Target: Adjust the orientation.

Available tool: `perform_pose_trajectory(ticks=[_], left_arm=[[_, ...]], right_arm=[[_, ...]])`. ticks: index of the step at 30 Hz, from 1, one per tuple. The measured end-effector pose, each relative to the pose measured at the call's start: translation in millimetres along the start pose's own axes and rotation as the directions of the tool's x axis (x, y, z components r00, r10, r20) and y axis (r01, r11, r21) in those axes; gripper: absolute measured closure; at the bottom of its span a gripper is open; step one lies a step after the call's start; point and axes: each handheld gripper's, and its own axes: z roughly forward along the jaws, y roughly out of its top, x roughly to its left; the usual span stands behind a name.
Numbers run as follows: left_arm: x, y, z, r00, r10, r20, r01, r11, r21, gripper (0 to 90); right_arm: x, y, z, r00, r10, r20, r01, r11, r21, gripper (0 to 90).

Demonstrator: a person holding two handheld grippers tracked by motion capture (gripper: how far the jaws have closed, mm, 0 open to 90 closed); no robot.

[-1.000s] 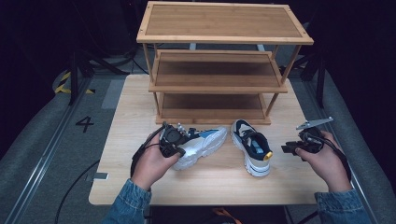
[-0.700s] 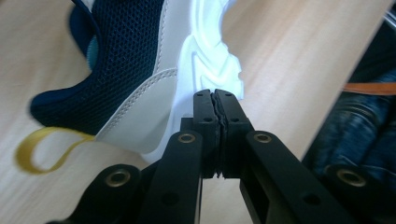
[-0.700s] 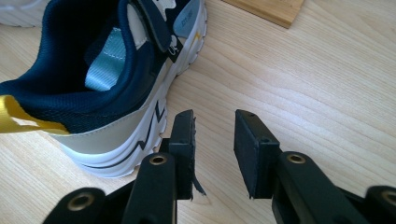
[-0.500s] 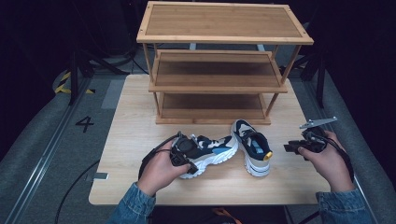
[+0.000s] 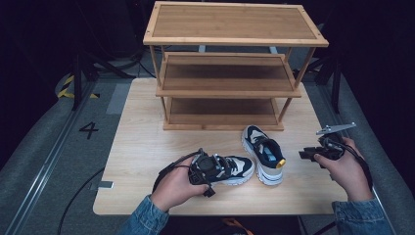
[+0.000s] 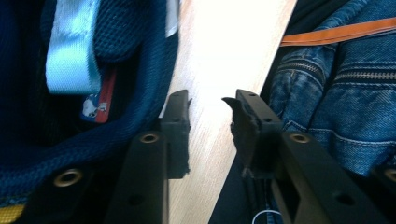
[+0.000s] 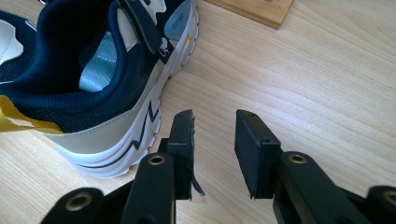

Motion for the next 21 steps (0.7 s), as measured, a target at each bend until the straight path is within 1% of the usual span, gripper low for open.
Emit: perform_pose_trajectory(ticks=[1, 2, 4, 5, 6, 7, 8, 9, 11, 13, 14, 15, 18, 19, 20, 21], left_arm=[[-1.7, 0.5, -2.3, 1.0, 0.004, -0.004, -0.004, 0.9999, -0.012, 63.4], [-3.5, 0.8, -5.7, 0.9999, 0.009, -0.011, -0.009, 0.9995, -0.029, 61.4], [-5.4, 0.7, -11.1, 0.9999, 0.01, -0.012, -0.011, 0.9986, -0.052, 59.5], [-5.9, 0.4, -15.9, 0.9996, 0.007, -0.029, -0.009, 0.997, -0.076, 58.7], [-6.0, 0.3, -18.9, 0.9989, 0.002, -0.047, -0.007, 0.9959, -0.091, 58.2], [-6.8, 0.5, -21.8, 0.9965, -0.002, -0.084, -0.008, 0.9938, -0.111, 57.2], [-6.8, 1.3, -23.7, 0.9948, 0.003, -0.101, -0.015, 0.9929, -0.118, 55.4], [-6.9, 2.2, -26.2, 0.9931, 0.003, -0.118, -0.019, 0.9904, -0.137, 54.4], [-5.2, 3.7, -29.5, 0.9919, 0.003, -0.127, -0.024, 0.9855, -0.168, 53.4], [-2.2, 4.6, -31.9, 0.9897, -0.012, -0.143, -0.014, 0.983, -0.183, 51.1], [-2.2, 4.6, -31.9, 0.9897, -0.012, -0.143, -0.014, 0.983, -0.183, 49.8], [2.4, 5.2, -33.5, 0.9857, -0.017, -0.168, -0.017, 0.9791, -0.203, 48.7], [8.1, 6.5, -35.8, 0.9777, -0.047, -0.205, -0.001, 0.9737, -0.228, 48.3], [8.1, 6.5, -35.8, 0.9777, -0.047, -0.205, -0.001, 0.9737, -0.228, 48.2], [9.4, 7.7, -35.9, 0.9724, -0.051, -0.228, -0.003, 0.9731, -0.231, 48.2], [10.3, 8.7, -35.3, 0.9696, -0.054, -0.239, -0.003, 0.9722, -0.234, 46.2]], right_arm=[[0.1, 0.0, -0.3, 1.0, 0.001, 0.0, -0.001, 1.0, -0.002, 68.4], [0.2, 0.0, -0.2, 1.0, 0.001, -0.001, -0.001, 1.0, -0.002, 68.3], [0.5, -0.3, 0.1, 1.0, 0.001, 0.0, -0.001, 1.0, 0.0, 68.0], [0.6, -0.5, 0.2, 1.0, 0.001, 0.0, -0.001, 1.0, 0.0, 67.8], [0.7, -1.1, 0.5, 1.0, 0.002, -0.001, -0.002, 1.0, 0.001, 67.7], [0.7, -1.9, 0.8, 1.0, 0.004, 0.001, -0.004, 1.0, 0.0, 67.6], [0.5, -2.9, 1.0, 1.0, 0.006, 0.003, -0.006, 1.0, 0.0, 67.5], [0.5, -3.6, 0.9, 1.0, 0.008, 0.003, -0.008, 1.0, 0.002, 67.4], [1.1, -5.9, 1.1, 1.0, 0.009, 0.003, -0.009, 1.0, 0.005, 67.0], [1.6, -8.3, 0.4, 0.9999, 0.012, 0.005, -0.012, 1.0, 0.006, 66.8], [1.6, -8.3, 0.4, 0.9999, 0.012, 0.005, -0.012, 1.0, 0.006, 66.8], [0.9, -11.3, -1.1, 0.9998, 0.016, 0.011, -0.016, 1.0, 0.006, 66.7], [-1.1, -16.6, -4.0, 0.9994, 0.028, 0.02, -0.028, 1.0, 0.005, 66.4], [-1.1, -16.6, -4.0, 0.9994, 0.028, 0.02, -0.028, 1.0, 0.005, 66.4], [-2.0, -18.6, -5.1, 0.9991, 0.036, 0.022, -0.036, 0.999, 0.003, 66.3], [-4.6, -22.6, -7.3, 0.9984, 0.048, 0.03, -0.048, 0.999, 0.004, 66.1]])
